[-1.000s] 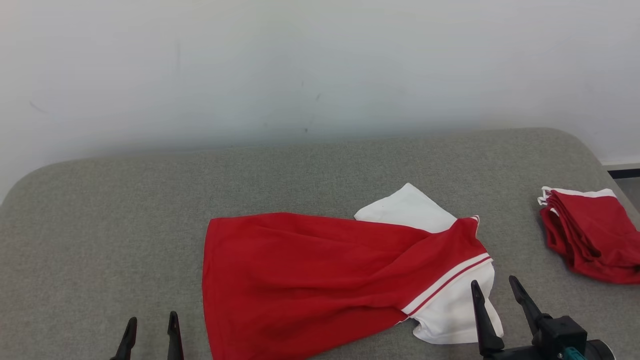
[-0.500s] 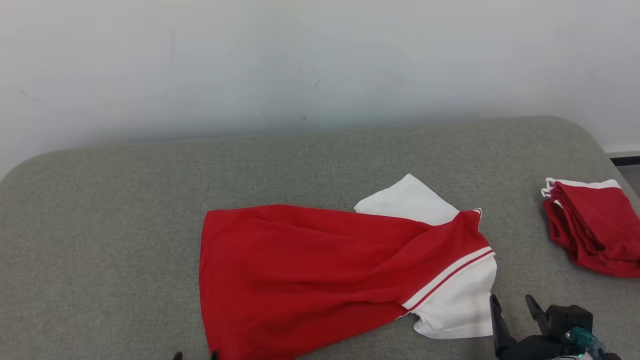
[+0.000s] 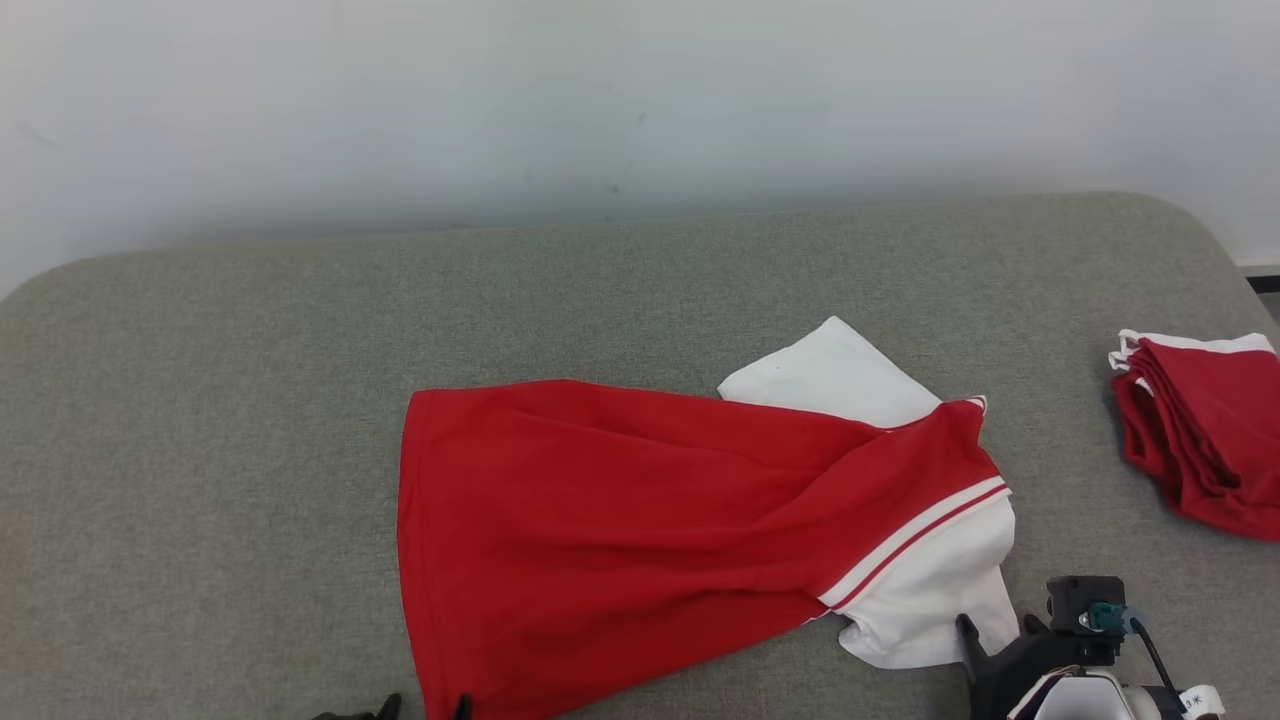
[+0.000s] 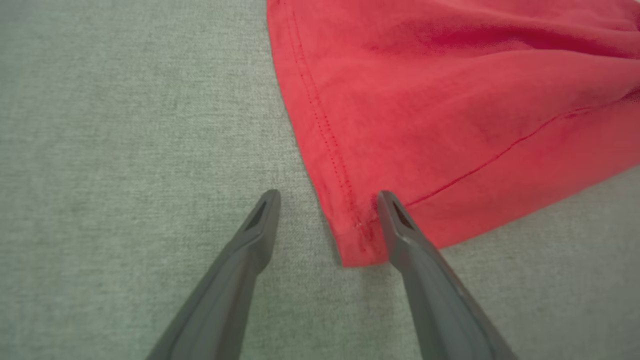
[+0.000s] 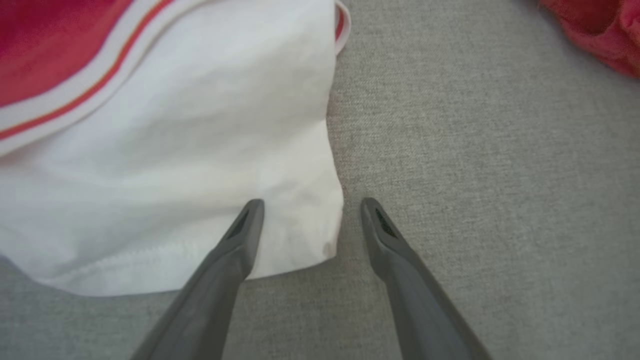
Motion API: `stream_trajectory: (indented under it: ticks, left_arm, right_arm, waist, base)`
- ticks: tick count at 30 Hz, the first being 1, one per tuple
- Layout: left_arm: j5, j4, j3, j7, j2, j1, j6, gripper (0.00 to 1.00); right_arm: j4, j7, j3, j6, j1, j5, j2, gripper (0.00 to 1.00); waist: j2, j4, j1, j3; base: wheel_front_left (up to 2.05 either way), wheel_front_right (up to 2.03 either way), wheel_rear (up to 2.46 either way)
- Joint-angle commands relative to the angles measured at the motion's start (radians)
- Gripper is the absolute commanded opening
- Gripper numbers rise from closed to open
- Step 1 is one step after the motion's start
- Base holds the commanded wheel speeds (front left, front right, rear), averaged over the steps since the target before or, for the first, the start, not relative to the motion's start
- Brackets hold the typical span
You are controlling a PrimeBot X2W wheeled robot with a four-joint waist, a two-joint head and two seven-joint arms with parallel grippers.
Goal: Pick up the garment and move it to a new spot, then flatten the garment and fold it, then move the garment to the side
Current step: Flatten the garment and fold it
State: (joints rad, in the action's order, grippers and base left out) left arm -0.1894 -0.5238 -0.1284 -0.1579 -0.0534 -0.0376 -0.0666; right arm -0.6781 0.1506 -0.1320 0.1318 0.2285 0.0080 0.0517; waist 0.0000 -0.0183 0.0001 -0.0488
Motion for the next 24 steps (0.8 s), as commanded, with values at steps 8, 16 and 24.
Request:
stream_trajectory:
  ticks: [8, 16, 24]
  left_arm:
    - [-0.019, -0.052, -0.031, 0.06, -0.006, -0.026, -0.017, 1.0]
    - [-0.01, -0.068, -0.078, 0.1, -0.016, -0.017, -0.037, 0.33]
    - [-0.021, -0.062, -0.074, 0.085, -0.028, -0.007, -0.014, 0.0]
  right_arm:
    - [-0.108, 0.016, 0.037, 0.0, 0.031, 0.015, -0.007, 1.0]
    - [-0.167, -0.003, 0.08, 0.003, 0.044, 0.039, -0.015, 1.0]
    - [-0.194, -0.012, 0.128, 0.003, 0.06, 0.06, -0.017, 0.0]
  waist:
    - [0.0, 0.009, -0.0001, -0.018]
    - [0.0, 0.004, -0.0001, -0.014]
    - [0.0, -0.004, -0.0001, 0.004]
  base:
    - [0.0, 0.0, 0.0]
    - [0.0, 0.0, 0.0]
    - [0.0, 0.0, 0.0]
